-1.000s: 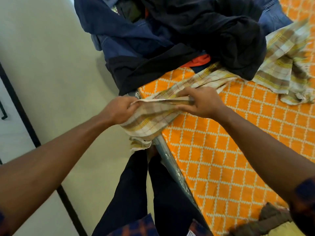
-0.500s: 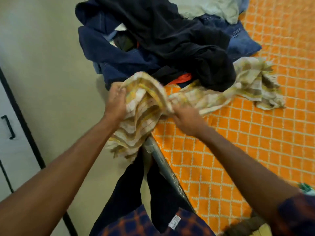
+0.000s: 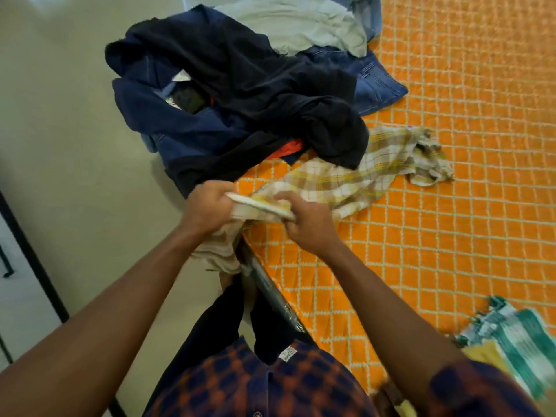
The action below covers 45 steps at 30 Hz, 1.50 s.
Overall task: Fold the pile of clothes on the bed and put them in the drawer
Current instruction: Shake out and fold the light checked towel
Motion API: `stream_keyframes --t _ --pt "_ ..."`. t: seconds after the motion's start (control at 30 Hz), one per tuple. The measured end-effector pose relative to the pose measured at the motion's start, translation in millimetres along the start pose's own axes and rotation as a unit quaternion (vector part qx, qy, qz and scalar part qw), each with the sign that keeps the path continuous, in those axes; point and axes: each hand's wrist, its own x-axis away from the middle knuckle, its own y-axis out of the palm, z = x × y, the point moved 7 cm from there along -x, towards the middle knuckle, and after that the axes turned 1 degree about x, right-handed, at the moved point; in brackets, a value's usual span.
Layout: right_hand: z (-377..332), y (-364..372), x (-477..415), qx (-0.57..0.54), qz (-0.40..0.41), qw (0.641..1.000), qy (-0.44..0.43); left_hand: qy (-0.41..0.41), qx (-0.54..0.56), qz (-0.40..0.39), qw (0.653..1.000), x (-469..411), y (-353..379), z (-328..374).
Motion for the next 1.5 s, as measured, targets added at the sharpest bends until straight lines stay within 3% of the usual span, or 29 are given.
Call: stream_keyframes --t 0.1,0.17,0.27,0.33,0.4,0.47,0.57,0.67,0.73,0.83,1.0,1.1,1.17,1.23,1.3,1.33,1.4,1.47,1.5 --pt "101 -19 10 0.102 -0.034 0.979 0.176 -0.122 0.193 0.154 0.961 -2 -43 -30" --pt "138 -35 14 0.091 -0.03 0.97 0.222 -0.139 0.181 0.217 0.949 1 -69 -40" --pt "122 -49 -3 0.007 0.022 0.975 0.219 -0.146 0.141 0.24 0.949 1 -88 -52" --pt "76 -45 -16 -0.036 0.028 0.985 0.165 -0.101 0.104 0.171 0.975 -4 -84 -43" --pt "8 -33 -18 -0.064 -0.028 0.995 0.068 -0.006 0.049 0.018 0.999 -6 -53 -17" --pt "-57 -22 -12 -0.098 -0.075 0.992 -0.012 0.088 -0.01 -0.083 0.993 4 -20 19" --pt "-83 -36 -12 -0.113 0.026 0.993 -0.006 0.156 -0.047 -0.047 0.986 12 0 57" --pt "-34 -61 -10 -0.063 0.157 0.98 0.1 0.112 -0.004 0.011 0.994 6 -6 57" --pt "7 -74 -3 -0.011 0.195 0.963 0.188 0.082 0.053 -0.016 0.995 3 -6 63" --pt "47 -80 6 0.044 0.192 0.946 0.257 0.04 0.149 -0.109 0.982 9 5 83" --pt "80 -97 8 0.025 0.215 0.918 0.333 0.034 0.163 -0.08 0.983 9 -2 85" --pt "89 -106 6 0.008 0.244 0.903 0.354 0.013 0.186 -0.121 0.975 9 -1 85" --pt "104 -105 9 -0.011 0.255 0.891 0.375 -0.037 0.235 -0.152 0.959 12 -1 82" --pt "117 -102 13 -0.031 0.261 0.872 0.413 -0.116 0.303 -0.217 0.921 21 4 81" --pt "127 -105 15 -0.101 0.302 0.837 0.445 -0.136 0.24 -0.286 0.918 29 7 80" --pt "125 -111 13 -0.139 0.329 0.812 0.462 -0.129 0.129 -0.321 0.93 31 9 75" --pt "114 -122 3 -0.285 0.369 0.754 0.463 -0.096 -0.098 -0.389 0.911 39 16 67" --pt "87 -139 -21 -0.347 0.401 0.774 0.346 -0.092 -0.113 -0.426 0.893 48 28 59" --pt "62 -145 -37 -0.36 0.372 0.815 0.26 -0.098 -0.056 -0.432 0.895 53 34 60"
